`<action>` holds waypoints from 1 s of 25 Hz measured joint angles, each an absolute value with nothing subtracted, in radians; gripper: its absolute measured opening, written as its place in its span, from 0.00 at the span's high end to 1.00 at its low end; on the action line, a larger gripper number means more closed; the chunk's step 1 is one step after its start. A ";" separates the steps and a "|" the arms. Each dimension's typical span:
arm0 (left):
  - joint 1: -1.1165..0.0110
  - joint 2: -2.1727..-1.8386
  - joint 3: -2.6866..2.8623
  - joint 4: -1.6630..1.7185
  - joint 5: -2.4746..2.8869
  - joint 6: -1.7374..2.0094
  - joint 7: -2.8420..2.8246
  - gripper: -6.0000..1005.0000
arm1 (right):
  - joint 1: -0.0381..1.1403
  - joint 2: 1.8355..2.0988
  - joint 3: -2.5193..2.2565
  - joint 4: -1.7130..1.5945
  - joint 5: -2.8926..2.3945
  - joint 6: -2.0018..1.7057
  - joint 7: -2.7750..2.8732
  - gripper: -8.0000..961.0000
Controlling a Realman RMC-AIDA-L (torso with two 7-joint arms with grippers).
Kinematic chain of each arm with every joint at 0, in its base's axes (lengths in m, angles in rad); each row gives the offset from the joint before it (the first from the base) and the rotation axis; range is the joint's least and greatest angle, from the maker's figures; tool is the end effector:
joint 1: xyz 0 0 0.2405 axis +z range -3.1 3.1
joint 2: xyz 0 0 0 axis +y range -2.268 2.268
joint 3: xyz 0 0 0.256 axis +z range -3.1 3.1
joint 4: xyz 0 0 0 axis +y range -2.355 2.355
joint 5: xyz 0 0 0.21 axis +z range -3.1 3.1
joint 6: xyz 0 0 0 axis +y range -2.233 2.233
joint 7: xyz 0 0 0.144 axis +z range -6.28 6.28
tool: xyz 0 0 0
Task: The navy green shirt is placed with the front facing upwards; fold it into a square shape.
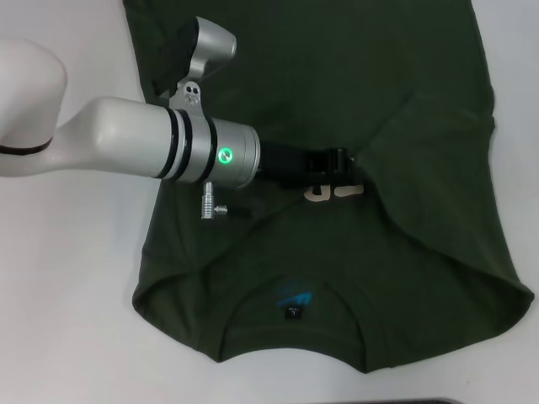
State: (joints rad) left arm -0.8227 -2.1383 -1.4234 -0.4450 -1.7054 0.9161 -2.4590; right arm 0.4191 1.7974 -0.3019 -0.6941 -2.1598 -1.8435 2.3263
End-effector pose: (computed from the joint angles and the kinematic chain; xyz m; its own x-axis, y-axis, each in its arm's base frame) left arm -0.1579 0.3521 -0.1500 0.2807 0.9394 0.1969 0.9409 -0.3099 0.1369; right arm 0.3408 0.2887 0.1557 0.0247 -0.8354 -0.5490 -0.9587 -0.1754 0.2239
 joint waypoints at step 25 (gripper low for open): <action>-0.599 -2.016 -1.767 -0.666 -1.664 1.477 -2.015 0.41 | 0.438 1.843 -0.299 -0.688 -2.104 -1.903 1.983 0.33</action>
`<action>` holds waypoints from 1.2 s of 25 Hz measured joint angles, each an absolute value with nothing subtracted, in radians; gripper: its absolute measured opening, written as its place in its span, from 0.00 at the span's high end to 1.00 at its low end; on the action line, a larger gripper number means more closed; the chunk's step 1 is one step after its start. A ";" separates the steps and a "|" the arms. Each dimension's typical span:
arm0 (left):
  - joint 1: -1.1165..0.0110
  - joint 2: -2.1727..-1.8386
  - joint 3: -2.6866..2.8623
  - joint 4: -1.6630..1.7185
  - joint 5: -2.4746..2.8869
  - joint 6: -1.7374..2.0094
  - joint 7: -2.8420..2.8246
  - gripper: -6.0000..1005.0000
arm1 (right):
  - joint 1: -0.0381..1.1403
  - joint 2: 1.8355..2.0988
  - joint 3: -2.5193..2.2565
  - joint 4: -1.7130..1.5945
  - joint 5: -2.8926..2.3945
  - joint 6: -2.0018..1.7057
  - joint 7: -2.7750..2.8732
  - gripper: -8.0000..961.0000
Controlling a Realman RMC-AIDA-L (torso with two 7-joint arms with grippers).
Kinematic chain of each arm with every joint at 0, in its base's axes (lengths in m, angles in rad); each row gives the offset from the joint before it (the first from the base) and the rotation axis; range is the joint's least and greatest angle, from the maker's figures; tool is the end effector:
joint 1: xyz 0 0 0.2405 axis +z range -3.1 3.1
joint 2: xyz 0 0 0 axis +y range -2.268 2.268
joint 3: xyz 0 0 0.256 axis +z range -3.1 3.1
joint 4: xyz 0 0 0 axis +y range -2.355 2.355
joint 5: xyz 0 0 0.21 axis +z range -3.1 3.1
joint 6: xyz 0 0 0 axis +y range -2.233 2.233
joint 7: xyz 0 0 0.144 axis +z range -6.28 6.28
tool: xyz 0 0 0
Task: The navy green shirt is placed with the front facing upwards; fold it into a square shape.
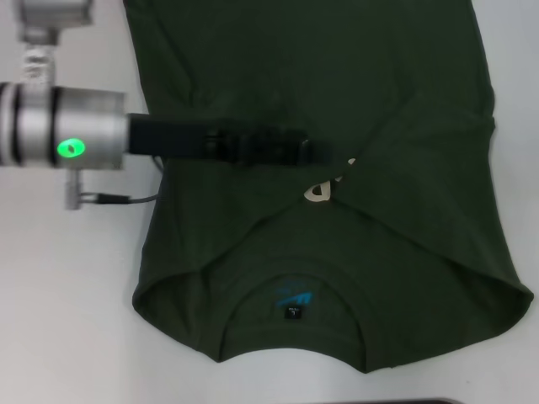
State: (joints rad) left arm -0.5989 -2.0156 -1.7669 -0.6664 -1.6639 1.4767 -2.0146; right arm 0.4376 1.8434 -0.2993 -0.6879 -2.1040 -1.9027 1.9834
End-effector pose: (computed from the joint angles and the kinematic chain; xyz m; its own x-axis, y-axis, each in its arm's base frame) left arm -0.1784 0.3320 -0.0419 0.5735 0.7289 0.3738 0.6448 -0.6832 0.3429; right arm 0.3211 0.2902 0.1386 0.3340 -0.7137 -0.6157 -0.8515 -0.5085 0.1276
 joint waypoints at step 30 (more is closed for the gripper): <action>-0.307 -1.996 -2.251 -0.762 -1.274 1.782 -2.449 0.16 | 0.301 1.945 -0.410 -0.687 -2.091 -1.983 1.858 0.11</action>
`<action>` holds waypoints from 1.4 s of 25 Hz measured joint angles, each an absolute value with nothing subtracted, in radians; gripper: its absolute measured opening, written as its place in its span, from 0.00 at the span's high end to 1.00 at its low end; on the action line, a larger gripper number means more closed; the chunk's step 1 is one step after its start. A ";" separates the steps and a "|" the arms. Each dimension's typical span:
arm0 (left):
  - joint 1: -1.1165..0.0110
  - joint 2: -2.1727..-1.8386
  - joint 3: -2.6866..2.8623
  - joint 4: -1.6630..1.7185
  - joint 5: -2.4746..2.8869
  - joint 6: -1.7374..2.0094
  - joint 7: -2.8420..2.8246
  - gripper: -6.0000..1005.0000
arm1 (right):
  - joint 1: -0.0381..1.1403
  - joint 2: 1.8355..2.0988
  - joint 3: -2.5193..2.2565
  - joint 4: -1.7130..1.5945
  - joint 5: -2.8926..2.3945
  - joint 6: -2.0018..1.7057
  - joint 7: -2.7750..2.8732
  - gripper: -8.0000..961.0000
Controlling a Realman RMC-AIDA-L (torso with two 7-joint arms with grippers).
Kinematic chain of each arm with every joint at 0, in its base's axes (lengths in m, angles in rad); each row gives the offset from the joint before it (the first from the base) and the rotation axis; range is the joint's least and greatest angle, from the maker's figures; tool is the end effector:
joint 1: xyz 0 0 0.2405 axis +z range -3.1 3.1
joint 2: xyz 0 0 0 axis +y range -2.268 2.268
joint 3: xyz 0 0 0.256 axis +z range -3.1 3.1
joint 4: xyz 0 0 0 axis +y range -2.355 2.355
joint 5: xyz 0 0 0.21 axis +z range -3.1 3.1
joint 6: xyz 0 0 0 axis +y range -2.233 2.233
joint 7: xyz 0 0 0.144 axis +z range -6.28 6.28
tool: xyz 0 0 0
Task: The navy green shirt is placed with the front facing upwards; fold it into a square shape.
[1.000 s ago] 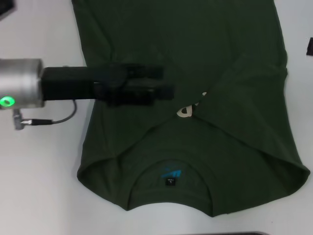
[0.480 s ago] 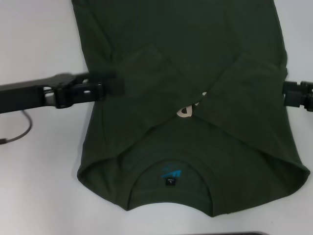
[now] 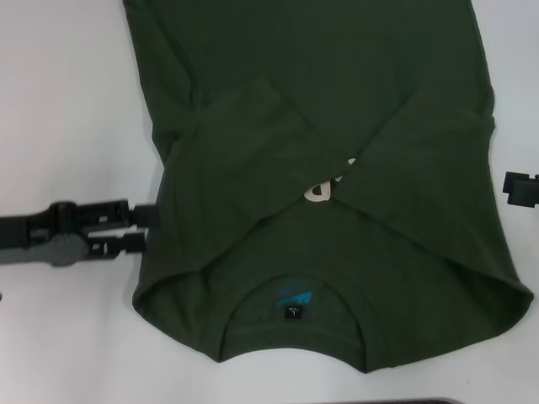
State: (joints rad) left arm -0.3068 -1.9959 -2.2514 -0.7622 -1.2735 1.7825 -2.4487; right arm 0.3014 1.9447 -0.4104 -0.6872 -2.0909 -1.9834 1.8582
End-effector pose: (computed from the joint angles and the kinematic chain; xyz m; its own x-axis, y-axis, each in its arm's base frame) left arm -0.2944 0.2590 0.0283 0.0229 0.9740 0.2255 0.9035 -0.1167 0.4124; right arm 0.3313 0.2321 0.0855 0.3417 -0.7655 -0.5452 -0.8150 -0.5302 0.2336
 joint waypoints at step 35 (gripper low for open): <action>-0.351 -2.019 -2.356 -0.714 -0.904 1.695 -2.530 0.16 | 0.317 1.943 -0.409 -0.687 -2.091 -1.982 1.873 0.11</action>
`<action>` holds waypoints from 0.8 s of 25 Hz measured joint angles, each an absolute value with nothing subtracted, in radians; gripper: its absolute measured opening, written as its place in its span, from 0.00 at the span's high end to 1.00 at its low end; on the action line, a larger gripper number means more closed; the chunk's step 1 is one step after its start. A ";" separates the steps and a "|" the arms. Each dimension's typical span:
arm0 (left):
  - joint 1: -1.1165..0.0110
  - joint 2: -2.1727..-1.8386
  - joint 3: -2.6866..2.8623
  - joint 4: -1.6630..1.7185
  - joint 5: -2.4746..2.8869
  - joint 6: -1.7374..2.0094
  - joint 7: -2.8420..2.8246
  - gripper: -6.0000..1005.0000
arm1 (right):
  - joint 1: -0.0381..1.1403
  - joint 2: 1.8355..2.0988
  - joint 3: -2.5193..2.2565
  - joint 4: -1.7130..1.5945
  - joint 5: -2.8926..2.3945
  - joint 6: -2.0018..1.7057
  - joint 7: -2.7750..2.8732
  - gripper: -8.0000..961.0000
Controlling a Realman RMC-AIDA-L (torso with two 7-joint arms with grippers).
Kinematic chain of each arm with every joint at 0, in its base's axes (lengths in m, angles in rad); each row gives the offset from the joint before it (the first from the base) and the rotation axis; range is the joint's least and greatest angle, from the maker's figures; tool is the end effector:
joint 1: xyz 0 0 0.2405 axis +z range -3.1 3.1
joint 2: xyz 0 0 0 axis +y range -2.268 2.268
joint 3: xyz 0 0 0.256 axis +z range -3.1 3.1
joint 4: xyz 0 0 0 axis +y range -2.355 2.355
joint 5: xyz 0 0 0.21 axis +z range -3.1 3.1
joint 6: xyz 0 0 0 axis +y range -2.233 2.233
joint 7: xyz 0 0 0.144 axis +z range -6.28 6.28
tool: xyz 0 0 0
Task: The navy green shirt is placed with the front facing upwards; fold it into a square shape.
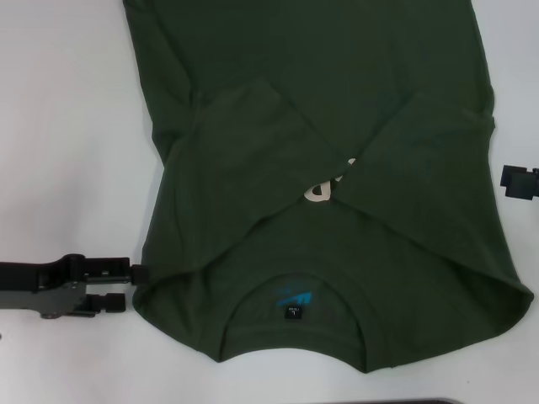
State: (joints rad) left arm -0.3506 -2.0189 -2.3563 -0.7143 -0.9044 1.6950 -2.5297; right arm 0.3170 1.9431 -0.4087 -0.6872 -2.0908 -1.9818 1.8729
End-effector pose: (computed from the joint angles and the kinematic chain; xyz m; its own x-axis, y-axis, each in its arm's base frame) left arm -0.3316 0.2504 0.0077 -0.1103 0.9895 0.0938 0.9779 0.0912 0.1879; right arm 0.3281 0.2375 0.0863 0.3415 -0.7669 -0.5434 -0.8131 -0.5311 0.2385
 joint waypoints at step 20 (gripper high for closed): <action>-0.365 -2.032 -2.350 -0.707 -0.896 1.665 -2.524 0.22 | 0.317 1.941 -0.408 -0.687 -2.091 -1.982 1.885 0.11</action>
State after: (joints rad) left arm -0.3653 -2.0325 -2.3501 -0.7071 -0.8957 1.6652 -2.5236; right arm 0.3175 1.9407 -0.4079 -0.6872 -2.0908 -1.9818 1.8850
